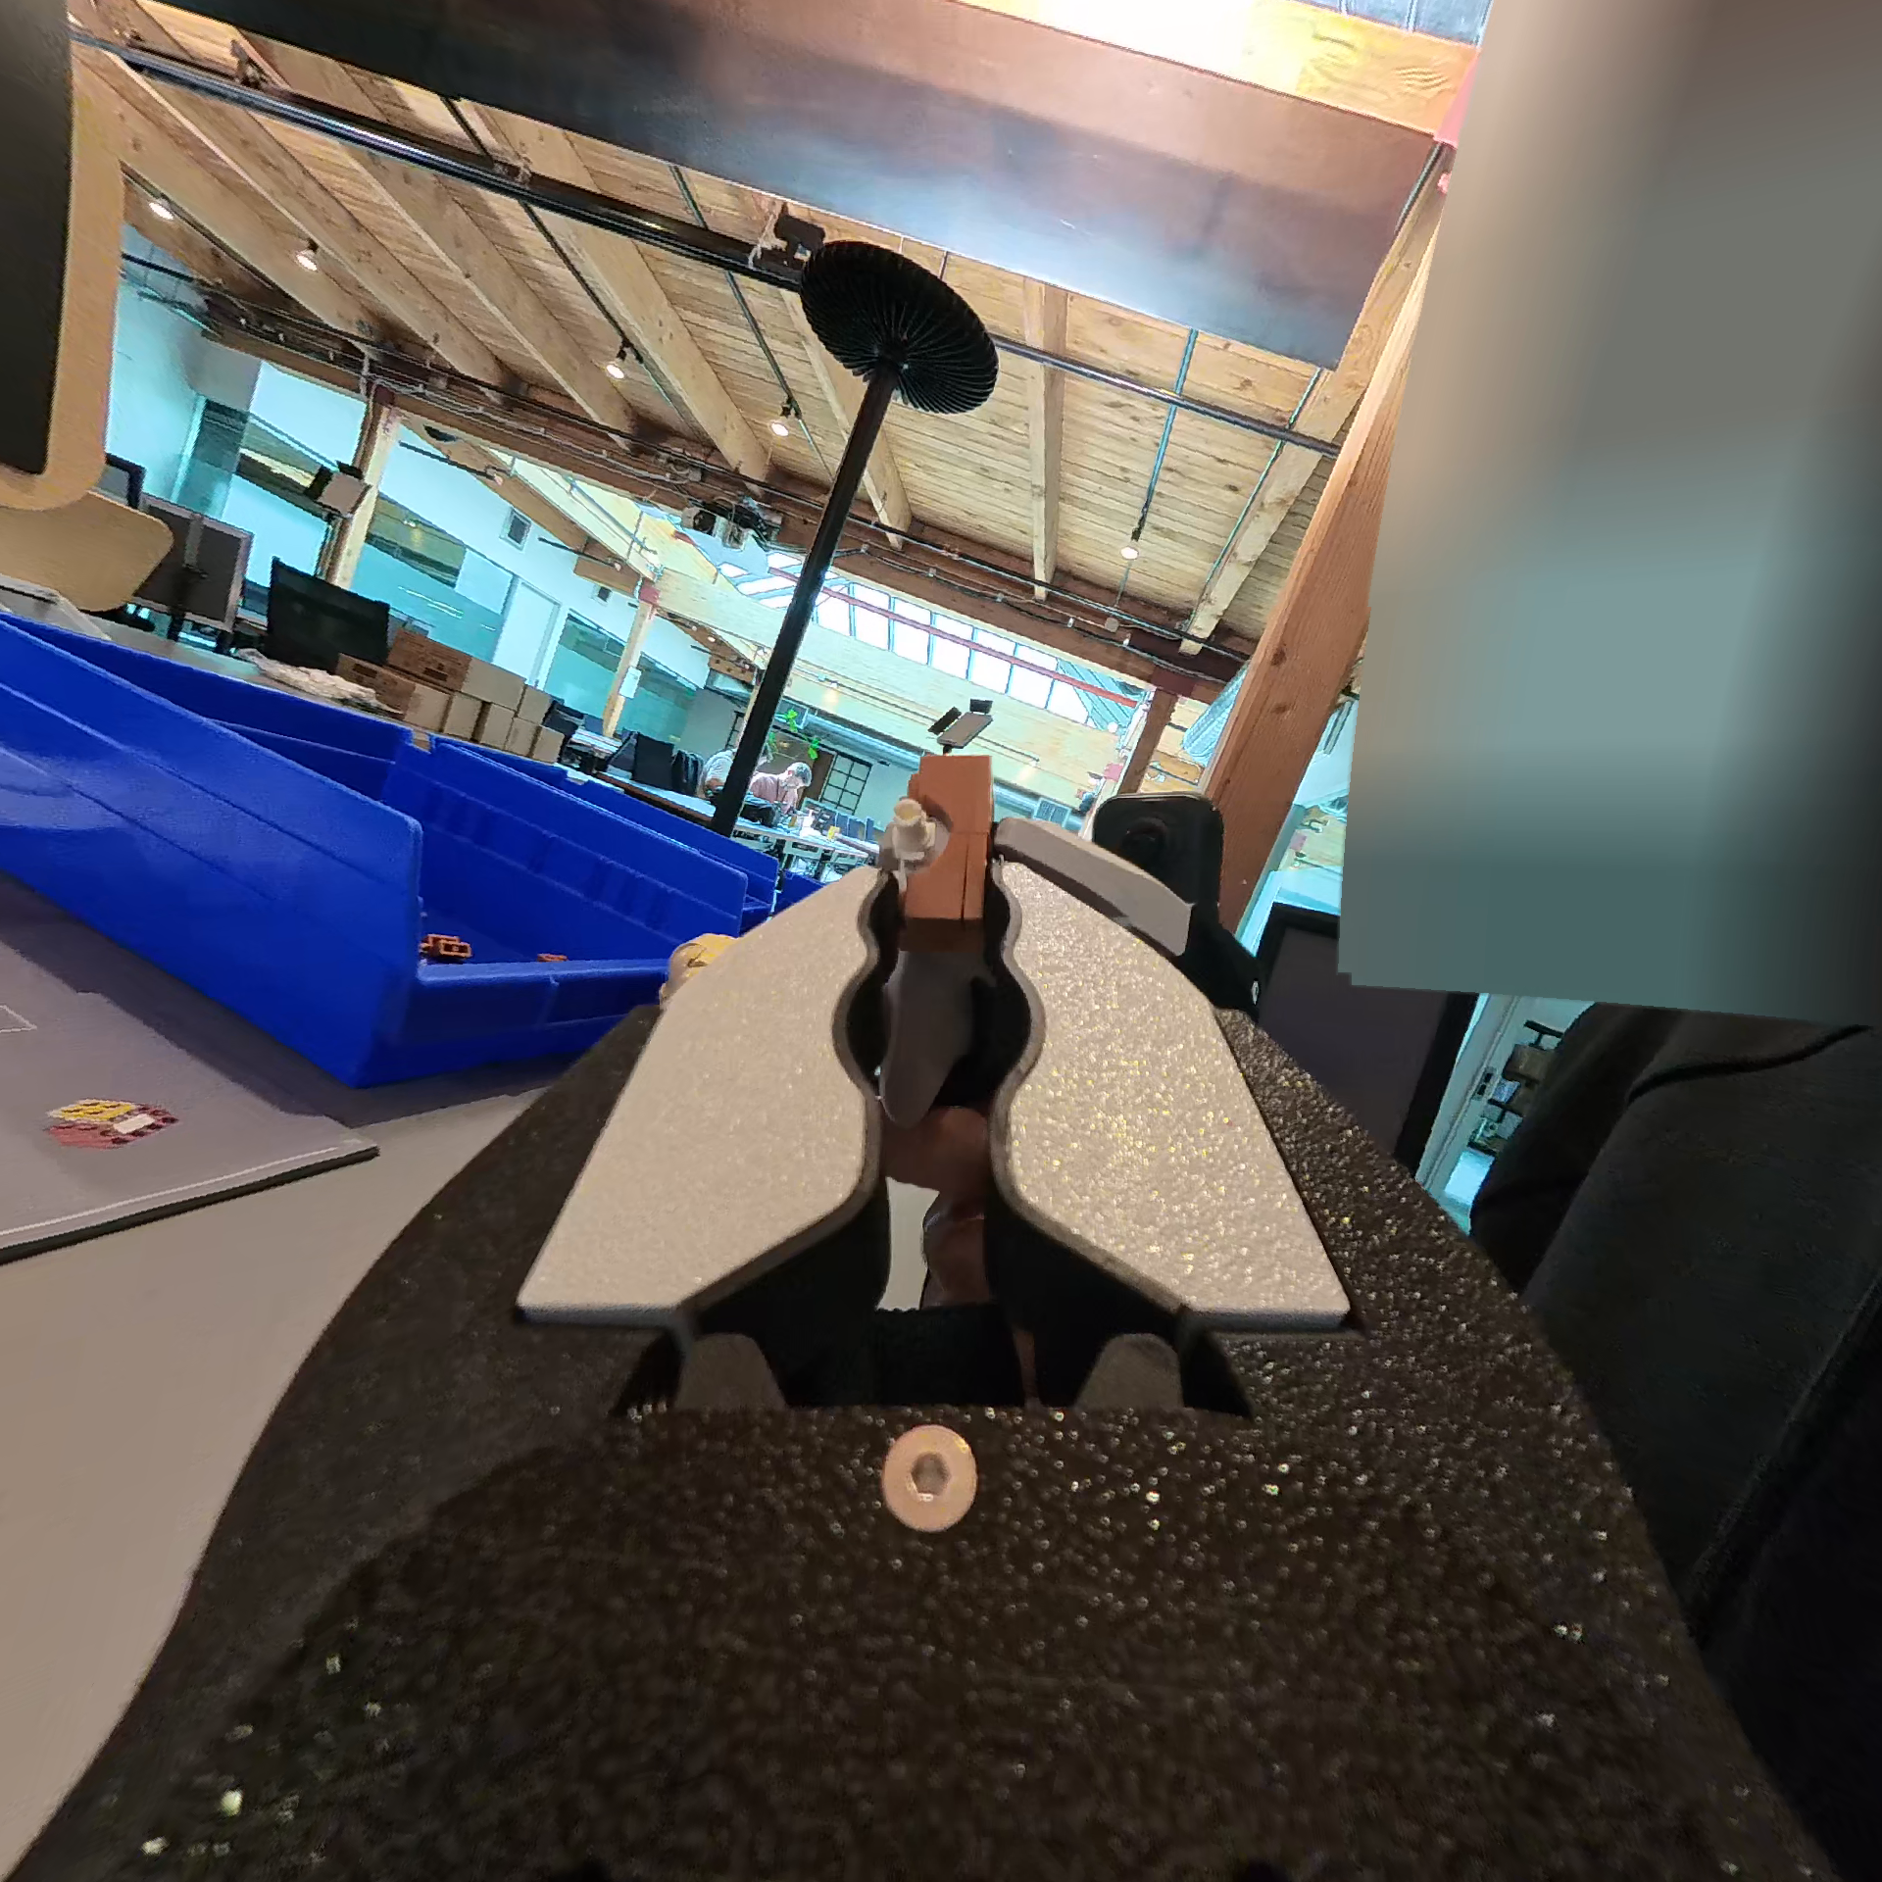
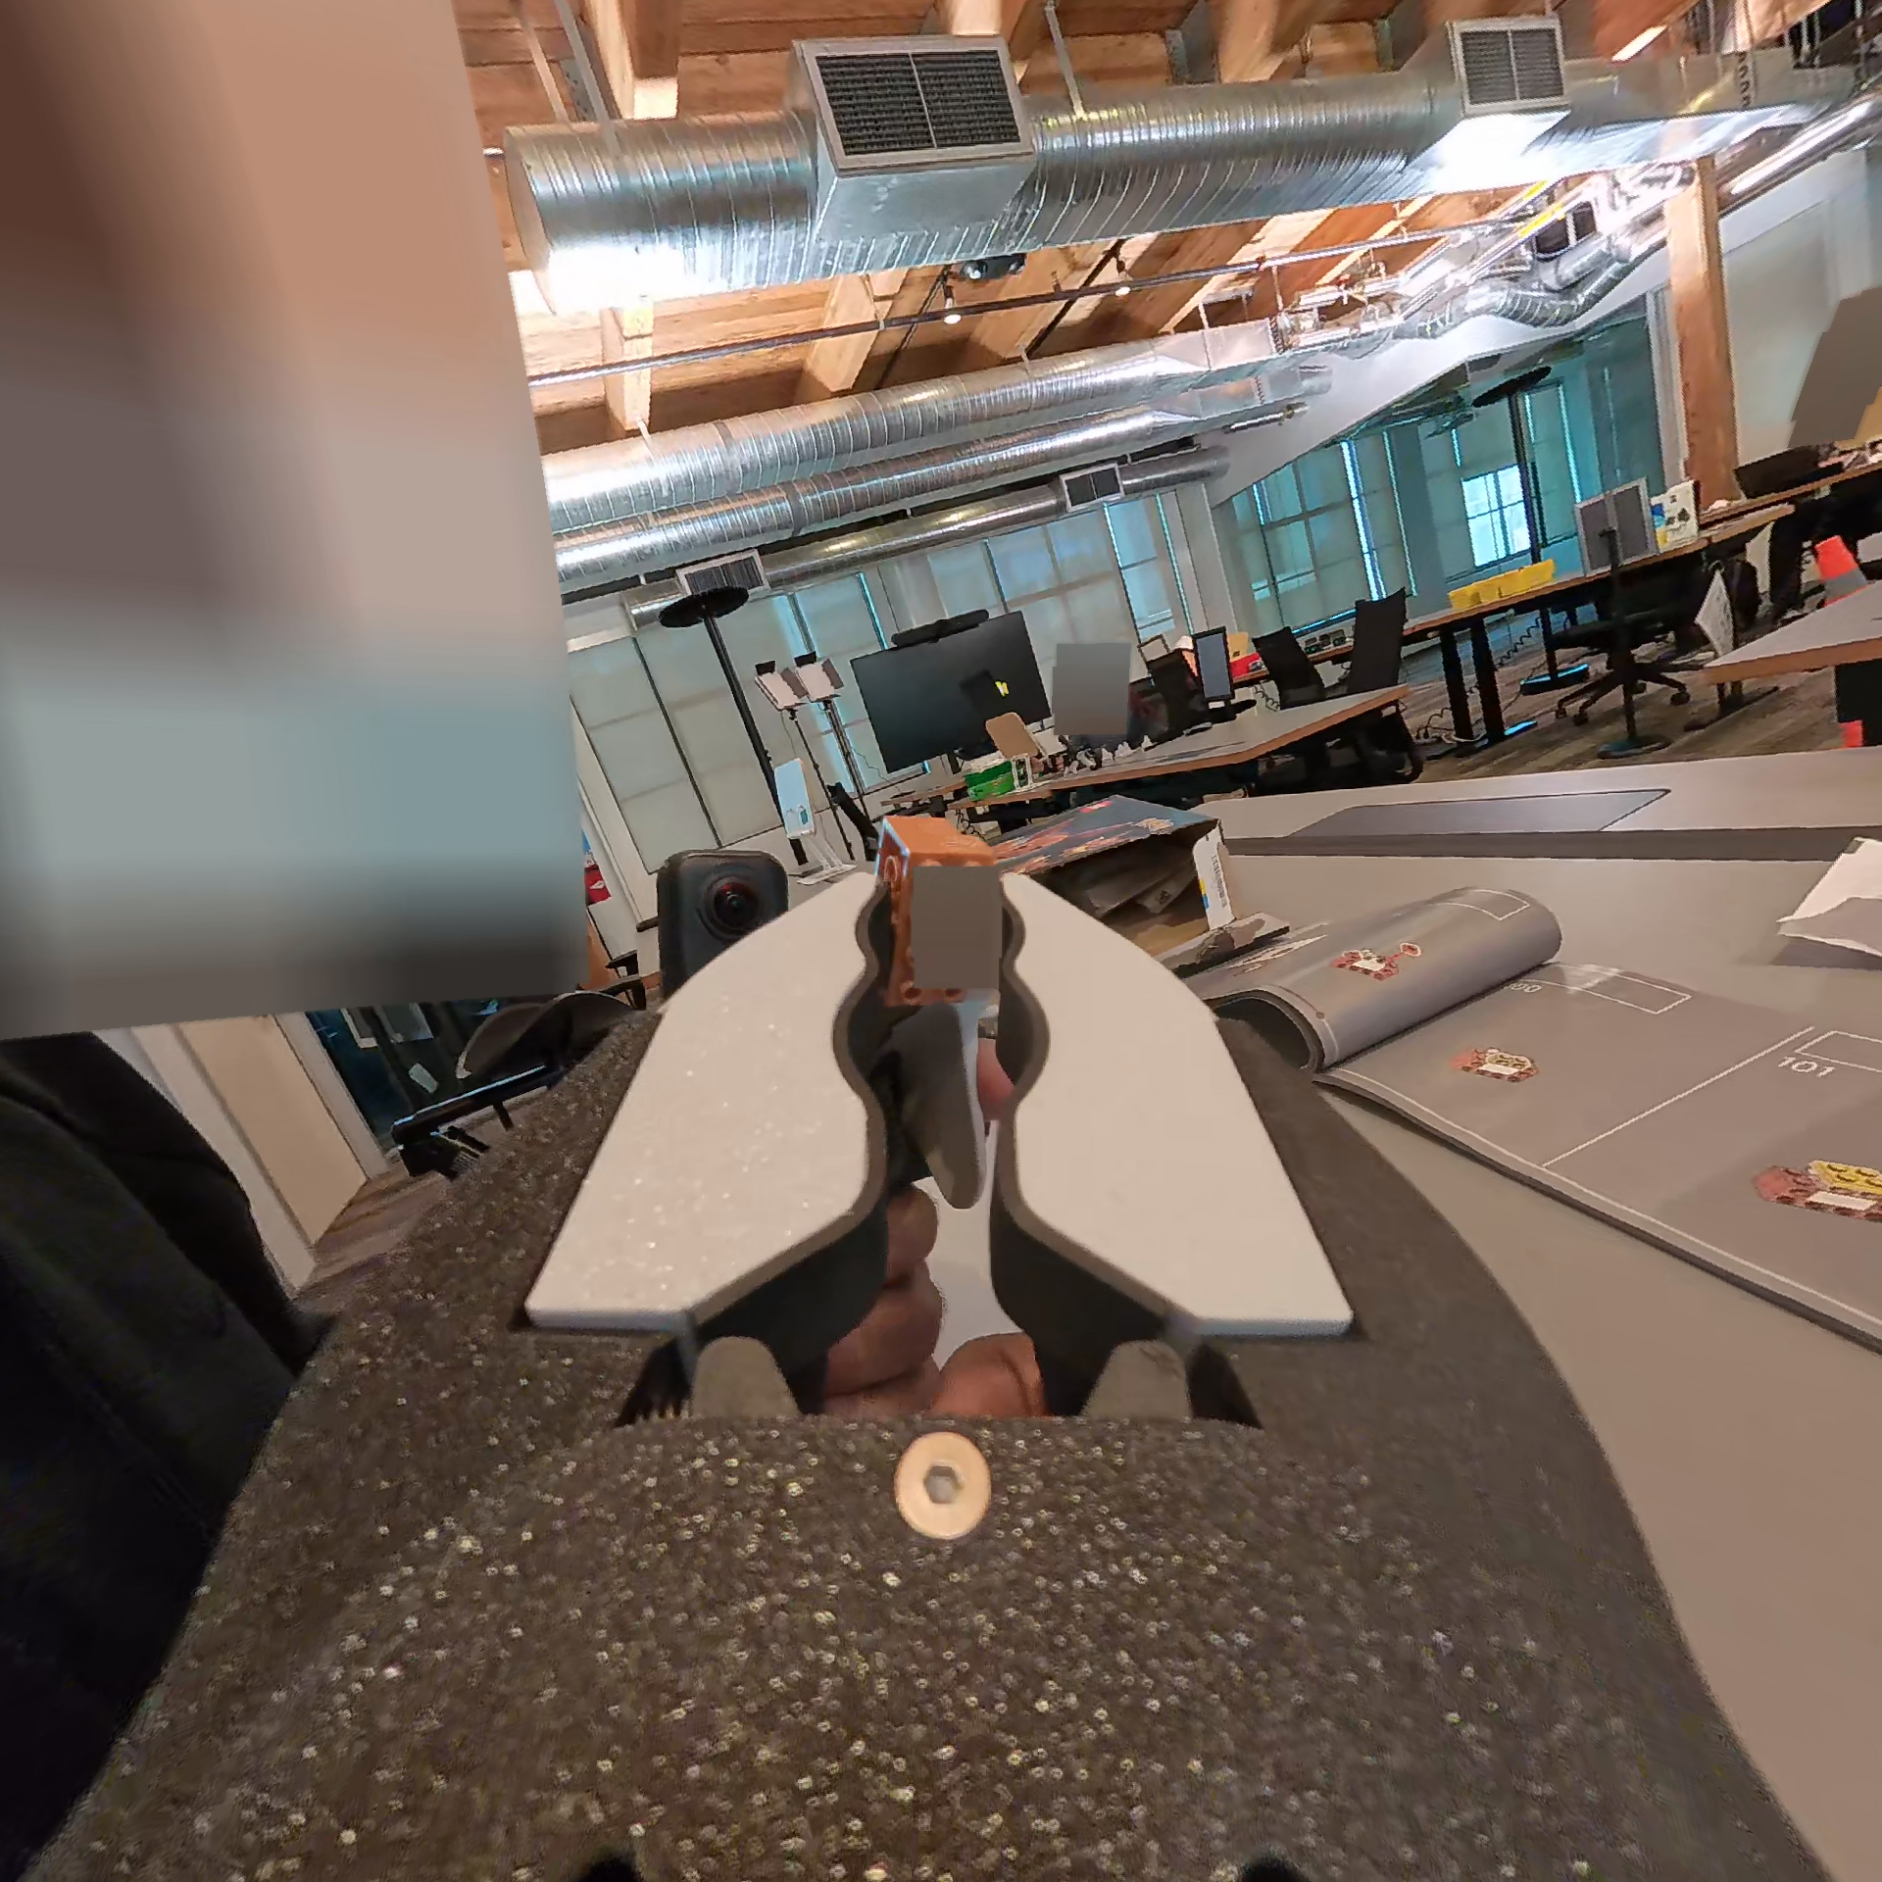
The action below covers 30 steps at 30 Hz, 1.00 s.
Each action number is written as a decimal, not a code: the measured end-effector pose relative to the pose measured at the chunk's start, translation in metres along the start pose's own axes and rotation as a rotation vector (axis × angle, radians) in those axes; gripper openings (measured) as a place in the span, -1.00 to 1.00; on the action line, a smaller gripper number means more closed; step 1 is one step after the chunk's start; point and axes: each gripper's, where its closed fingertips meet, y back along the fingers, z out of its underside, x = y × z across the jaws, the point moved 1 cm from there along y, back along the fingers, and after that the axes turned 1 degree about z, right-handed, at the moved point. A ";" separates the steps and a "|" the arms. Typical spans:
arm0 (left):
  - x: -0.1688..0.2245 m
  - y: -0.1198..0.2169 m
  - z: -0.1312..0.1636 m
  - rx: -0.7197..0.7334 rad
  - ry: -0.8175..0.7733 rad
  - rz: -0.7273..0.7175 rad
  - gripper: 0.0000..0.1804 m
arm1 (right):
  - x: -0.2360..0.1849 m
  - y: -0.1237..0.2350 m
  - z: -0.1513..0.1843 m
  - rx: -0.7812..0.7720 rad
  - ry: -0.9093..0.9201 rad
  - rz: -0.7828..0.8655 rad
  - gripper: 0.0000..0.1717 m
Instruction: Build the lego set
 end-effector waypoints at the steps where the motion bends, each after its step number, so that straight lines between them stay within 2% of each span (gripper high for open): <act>1: 0.000 0.000 0.000 -0.002 -0.004 0.000 -0.83 | 0.000 0.000 0.000 -0.003 0.014 0.001 -0.80; 30: 0.009 -0.001 0.002 -0.031 -0.042 0.050 -0.83 | -0.007 0.007 -0.001 -0.014 0.053 -0.083 -0.82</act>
